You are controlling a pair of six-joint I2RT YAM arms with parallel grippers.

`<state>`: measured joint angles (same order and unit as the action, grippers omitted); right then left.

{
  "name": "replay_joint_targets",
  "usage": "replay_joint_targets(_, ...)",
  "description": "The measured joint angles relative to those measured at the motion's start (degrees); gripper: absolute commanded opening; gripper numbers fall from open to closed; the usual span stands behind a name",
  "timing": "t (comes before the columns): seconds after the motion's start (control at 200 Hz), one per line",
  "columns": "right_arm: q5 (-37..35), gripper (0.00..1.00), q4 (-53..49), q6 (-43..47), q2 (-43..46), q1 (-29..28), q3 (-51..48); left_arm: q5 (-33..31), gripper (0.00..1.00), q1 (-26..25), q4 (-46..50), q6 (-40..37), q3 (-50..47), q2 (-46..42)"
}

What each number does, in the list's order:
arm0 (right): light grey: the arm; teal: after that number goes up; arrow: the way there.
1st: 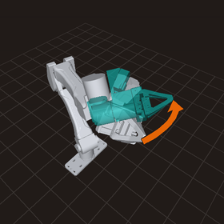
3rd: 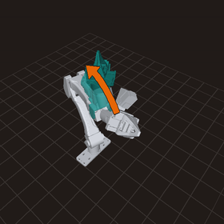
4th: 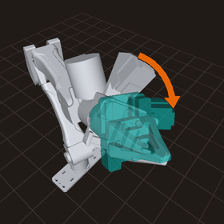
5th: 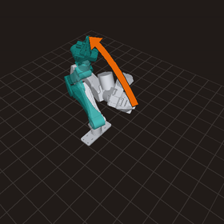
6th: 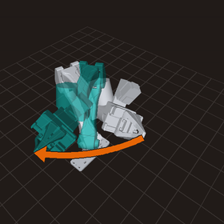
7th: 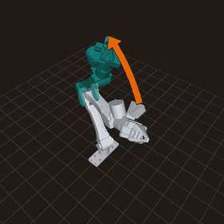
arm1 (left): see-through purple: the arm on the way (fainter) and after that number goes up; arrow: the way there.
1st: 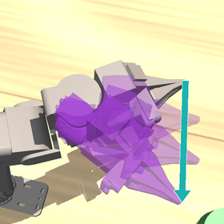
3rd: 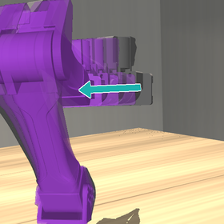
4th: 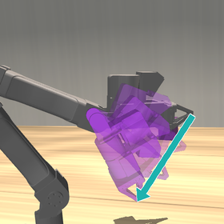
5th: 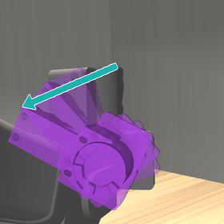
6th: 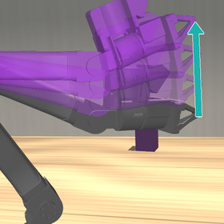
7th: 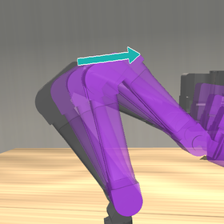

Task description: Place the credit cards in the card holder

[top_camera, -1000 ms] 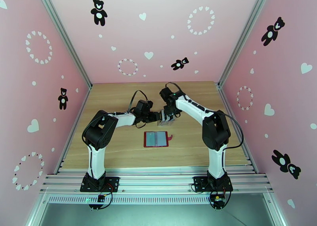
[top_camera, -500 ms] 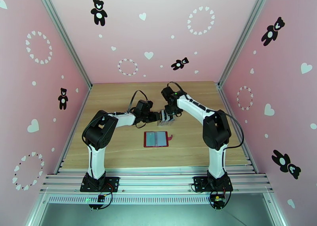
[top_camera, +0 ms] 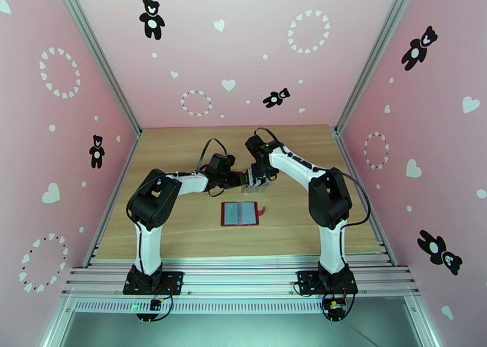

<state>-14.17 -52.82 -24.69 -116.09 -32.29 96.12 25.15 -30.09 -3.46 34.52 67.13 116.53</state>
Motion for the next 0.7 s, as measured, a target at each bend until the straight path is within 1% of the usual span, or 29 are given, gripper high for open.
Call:
replay_joint_targets(0.13,-0.79,0.13,0.00,0.22,0.00,-0.11,0.33,0.02,0.54,-0.11,0.07,0.00,0.11,0.02)
replay_joint_targets(0.29,-1.22,0.12,-0.15,0.26,0.00,-0.22,0.74,0.20,0.54,-0.11,0.04,0.00,0.11,0.11)
replay_joint_targets(0.541,-2.36,0.21,-0.90,0.79,0.00,-0.22,1.03,0.20,0.54,-0.11,0.04,0.00,0.11,0.11)
replay_joint_targets(0.701,-2.86,0.21,-1.25,1.16,0.00,-0.24,1.16,0.20,0.54,-0.11,0.07,0.00,0.17,0.11)
